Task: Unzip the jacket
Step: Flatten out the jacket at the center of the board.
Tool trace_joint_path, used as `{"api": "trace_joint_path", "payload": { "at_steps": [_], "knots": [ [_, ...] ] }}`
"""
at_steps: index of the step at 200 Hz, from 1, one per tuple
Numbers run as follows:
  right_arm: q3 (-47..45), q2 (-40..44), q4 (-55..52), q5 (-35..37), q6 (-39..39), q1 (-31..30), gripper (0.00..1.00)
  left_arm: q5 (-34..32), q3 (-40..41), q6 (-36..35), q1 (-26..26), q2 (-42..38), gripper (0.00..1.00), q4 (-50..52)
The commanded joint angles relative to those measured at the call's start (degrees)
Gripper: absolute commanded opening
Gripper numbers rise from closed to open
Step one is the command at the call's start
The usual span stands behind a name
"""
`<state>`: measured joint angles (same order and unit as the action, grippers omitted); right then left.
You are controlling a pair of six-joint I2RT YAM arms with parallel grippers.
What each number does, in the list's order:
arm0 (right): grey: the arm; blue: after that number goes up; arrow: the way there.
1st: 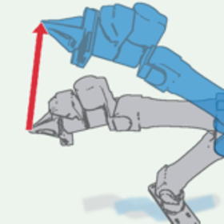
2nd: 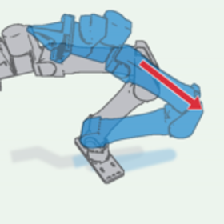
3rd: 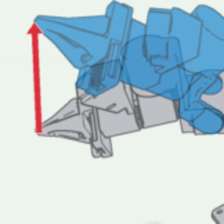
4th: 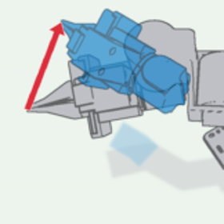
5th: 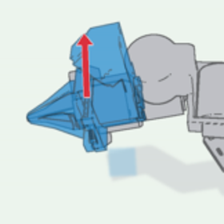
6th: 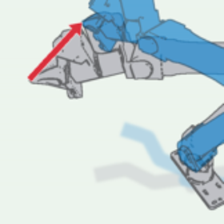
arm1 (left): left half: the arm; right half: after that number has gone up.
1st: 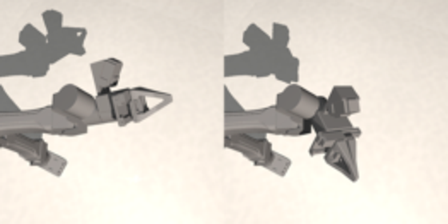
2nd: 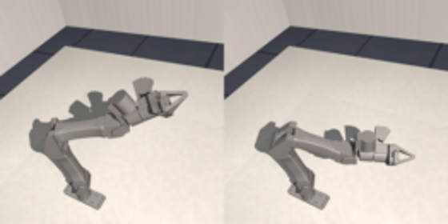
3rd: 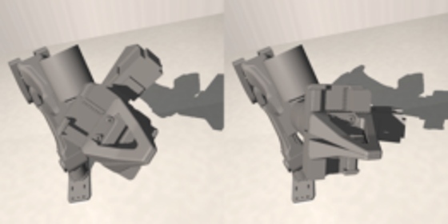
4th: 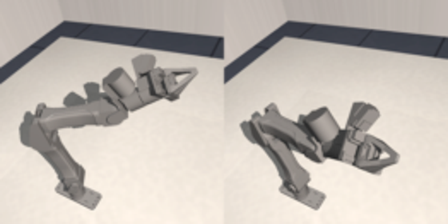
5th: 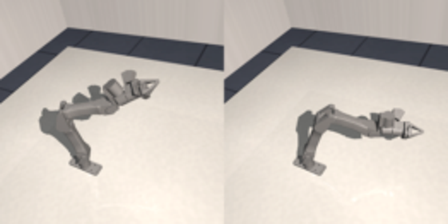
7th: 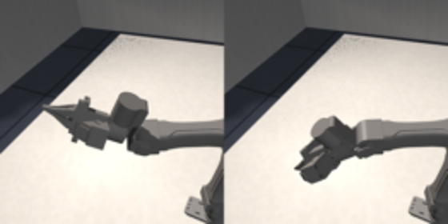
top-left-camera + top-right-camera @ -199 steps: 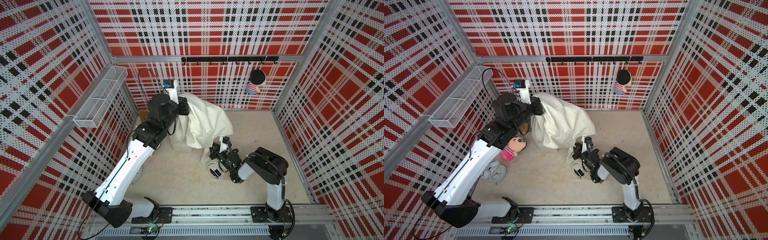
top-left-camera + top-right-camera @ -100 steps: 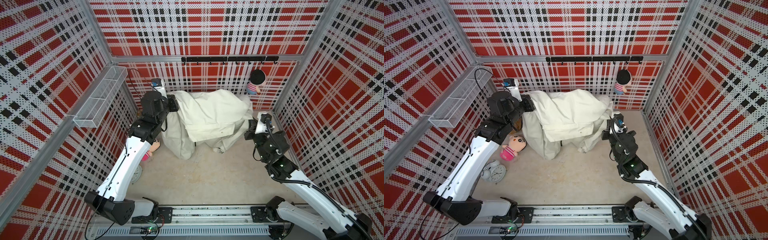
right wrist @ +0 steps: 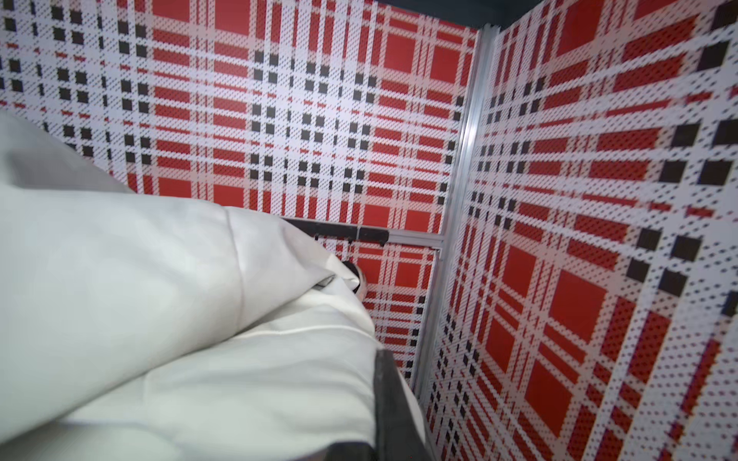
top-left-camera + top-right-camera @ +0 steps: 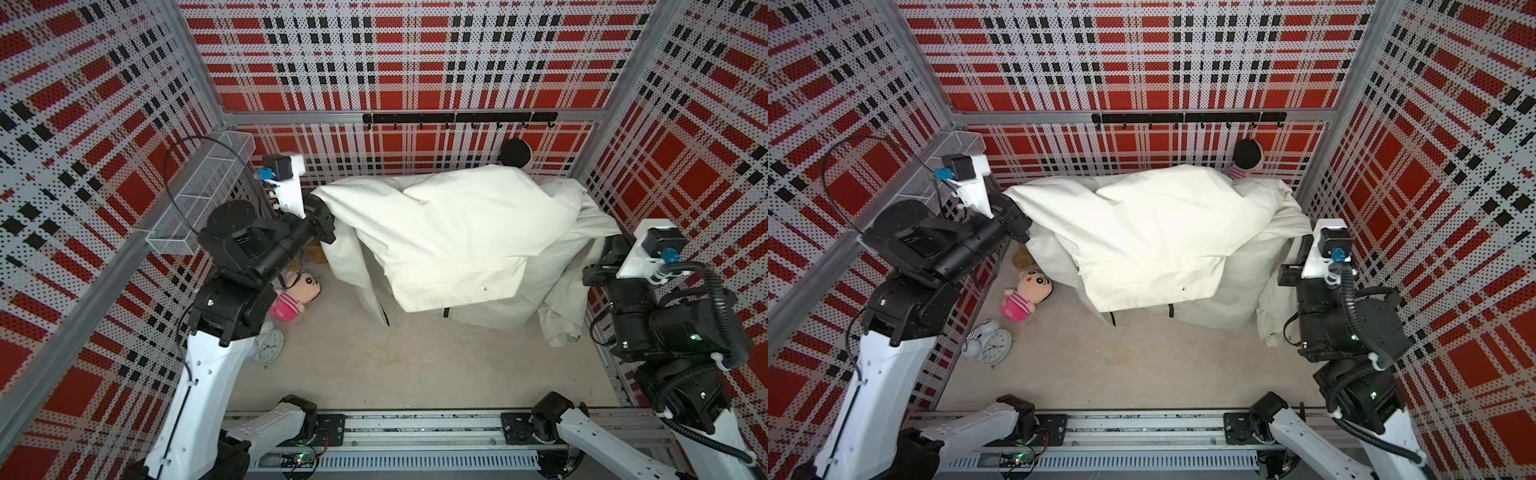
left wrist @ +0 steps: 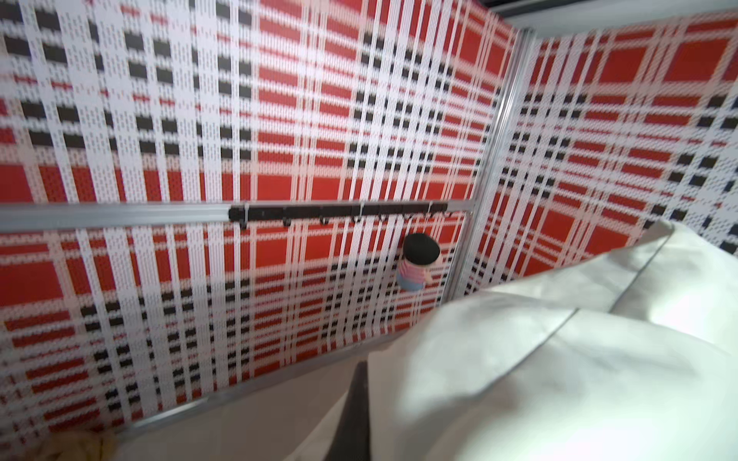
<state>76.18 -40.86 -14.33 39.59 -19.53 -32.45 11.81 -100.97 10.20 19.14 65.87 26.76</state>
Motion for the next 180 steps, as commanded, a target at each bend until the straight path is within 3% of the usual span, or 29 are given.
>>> {"api": "trace_joint_path", "payload": {
  "at_steps": [1,14,35,45,87,108,180],
  "knots": [
    [3.99,-11.42,0.59,9.29,-13.72,1.11,0.0,-1.75,-9.88,0.13,-3.01,12.04,0.0,6.47],
    [8.22,-19.91,-4.88,5.58,-12.85,7.44,0.0,3.09,-16.79,0.77,-7.04,22.76,0.0,12.4],
    [16.96,-34.55,-20.2,-21.59,5.02,26.69,0.0,9.08,-18.97,0.17,-9.46,38.26,0.0,17.8],
    [15.56,-39.36,-20.06,-27.38,8.88,30.38,0.0,6.55,-17.79,-0.88,-9.39,43.92,0.0,19.93],
    [10.21,-53.43,-20.97,-31.73,15.98,30.67,0.0,1.9,-3.95,-4.8,-8.52,55.45,0.0,18.85],
    [6.51,-54.15,-19.5,-32.5,16.89,30.66,0.0,-1.17,1.36,-6.11,-7.58,54.64,0.0,14.31],
    [-1.49,-52.86,-18.2,-28.14,15.26,30.69,0.0,-10.29,2.98,-7.39,-7.4,48.73,0.02,5.68]
  ]
}}
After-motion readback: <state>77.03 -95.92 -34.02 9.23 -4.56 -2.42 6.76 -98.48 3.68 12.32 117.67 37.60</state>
